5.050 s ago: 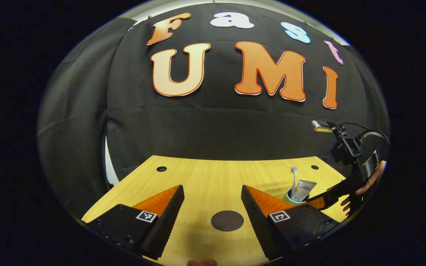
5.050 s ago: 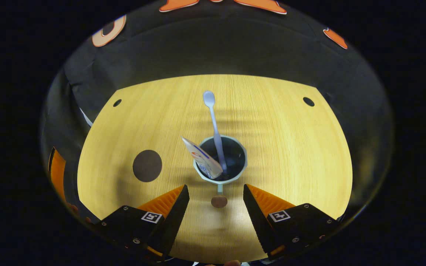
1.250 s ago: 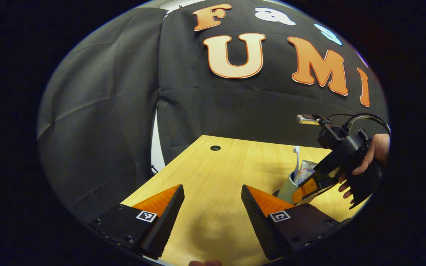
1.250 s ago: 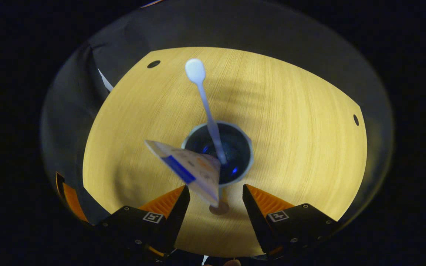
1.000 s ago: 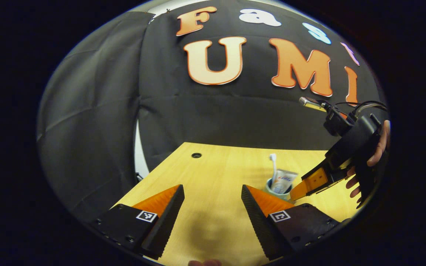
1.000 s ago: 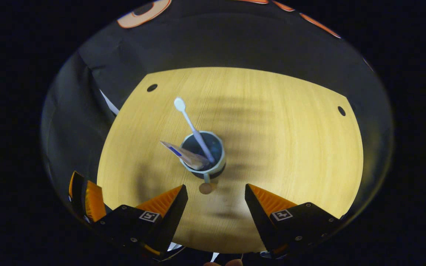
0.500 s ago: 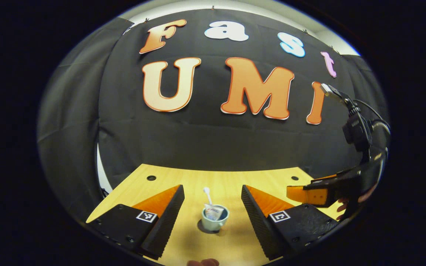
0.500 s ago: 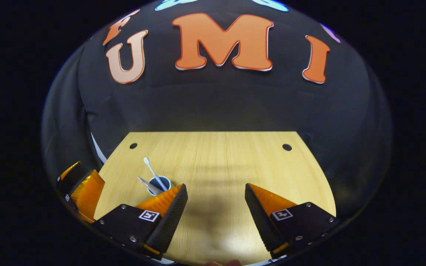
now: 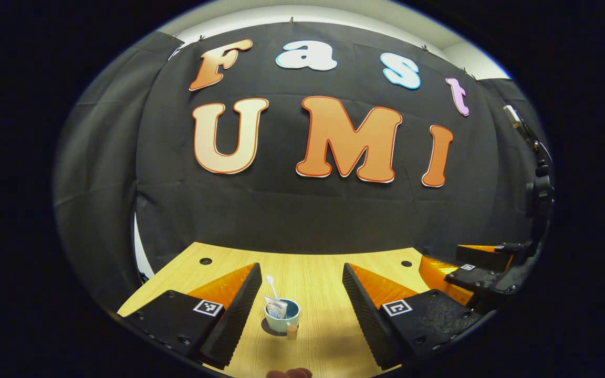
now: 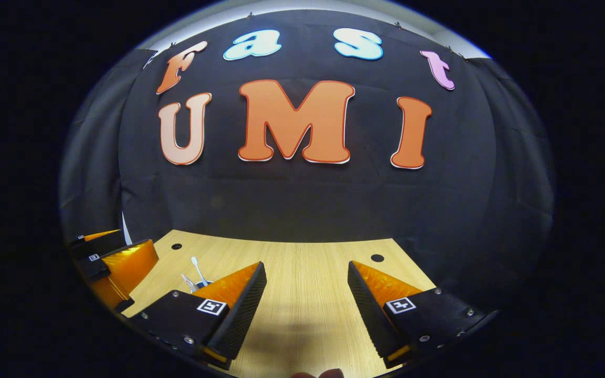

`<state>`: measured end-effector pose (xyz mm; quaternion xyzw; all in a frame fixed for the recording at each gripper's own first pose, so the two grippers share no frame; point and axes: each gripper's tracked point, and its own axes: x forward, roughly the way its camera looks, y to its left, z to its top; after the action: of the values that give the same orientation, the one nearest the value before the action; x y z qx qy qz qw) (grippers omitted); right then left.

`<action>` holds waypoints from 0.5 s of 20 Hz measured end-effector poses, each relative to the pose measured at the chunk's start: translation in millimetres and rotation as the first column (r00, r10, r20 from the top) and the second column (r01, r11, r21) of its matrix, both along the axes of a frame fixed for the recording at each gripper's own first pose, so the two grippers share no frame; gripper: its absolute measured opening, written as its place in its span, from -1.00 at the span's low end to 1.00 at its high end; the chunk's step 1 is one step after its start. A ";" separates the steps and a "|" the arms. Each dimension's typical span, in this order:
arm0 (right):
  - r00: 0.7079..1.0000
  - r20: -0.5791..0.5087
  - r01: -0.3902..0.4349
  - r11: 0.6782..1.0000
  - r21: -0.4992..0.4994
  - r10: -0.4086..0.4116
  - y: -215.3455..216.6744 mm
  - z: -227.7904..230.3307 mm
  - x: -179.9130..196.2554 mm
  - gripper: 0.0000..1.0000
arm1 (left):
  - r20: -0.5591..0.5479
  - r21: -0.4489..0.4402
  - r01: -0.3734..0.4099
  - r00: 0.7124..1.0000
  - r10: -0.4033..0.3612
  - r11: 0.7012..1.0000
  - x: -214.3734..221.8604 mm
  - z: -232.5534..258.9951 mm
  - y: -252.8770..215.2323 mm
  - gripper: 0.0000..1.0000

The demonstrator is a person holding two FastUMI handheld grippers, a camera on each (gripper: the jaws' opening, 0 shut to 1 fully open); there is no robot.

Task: Put the toothbrush and toothpaste on the desktop into the cup, then pick up the cup and place it on the coaster on the desktop.

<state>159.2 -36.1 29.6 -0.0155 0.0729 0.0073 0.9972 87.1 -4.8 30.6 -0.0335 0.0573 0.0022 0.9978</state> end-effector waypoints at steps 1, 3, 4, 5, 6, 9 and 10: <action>1.000 0.003 -0.005 1.000 0.000 0.005 -1.5 -0.2 -2.6 0.89 | 0.004 0.002 -0.004 1.000 0.004 1.000 -1.9 0.6 -1.4 0.88; 1.000 0.003 -0.009 1.000 -0.002 0.009 -4.1 -1.7 -5.1 0.89 | 0.008 0.005 -0.010 1.000 0.010 1.000 -4.4 1.6 -4.6 0.88; 1.000 0.006 -0.011 1.000 0.000 0.011 -5.1 -1.4 -5.8 0.89 | 0.009 0.007 -0.011 1.000 0.011 1.000 -5.5 2.8 -6.3 0.88; 1.000 0.008 -0.013 1.000 0.001 0.013 -4.2 -1.2 -5.0 0.89 | 0.011 0.009 -0.014 1.000 0.014 1.000 -6.5 2.2 -6.5 0.88; 1.000 0.008 -0.016 1.000 0.002 0.016 -3.8 -1.1 -5.3 0.89 | 0.014 0.010 -0.016 1.000 0.016 1.000 -7.1 3.3 -6.6 0.88; 1.000 0.007 -0.029 1.000 -0.006 0.029 -4.3 -2.6 -6.9 0.89 | 0.018 0.017 -0.023 1.000 0.023 1.000 -10.8 5.1 -10.0 0.88; 1.000 0.009 -0.028 1.000 -0.010 0.029 -5.5 -2.6 -7.8 0.89 | 0.021 0.020 -0.026 0.999 0.026 0.999 -11.4 5.8 -10.1 0.88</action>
<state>151.5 -41.6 27.0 -0.0213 0.0684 0.0211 0.9972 75.6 -14.8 36.4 -0.0241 0.0467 0.0152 0.9985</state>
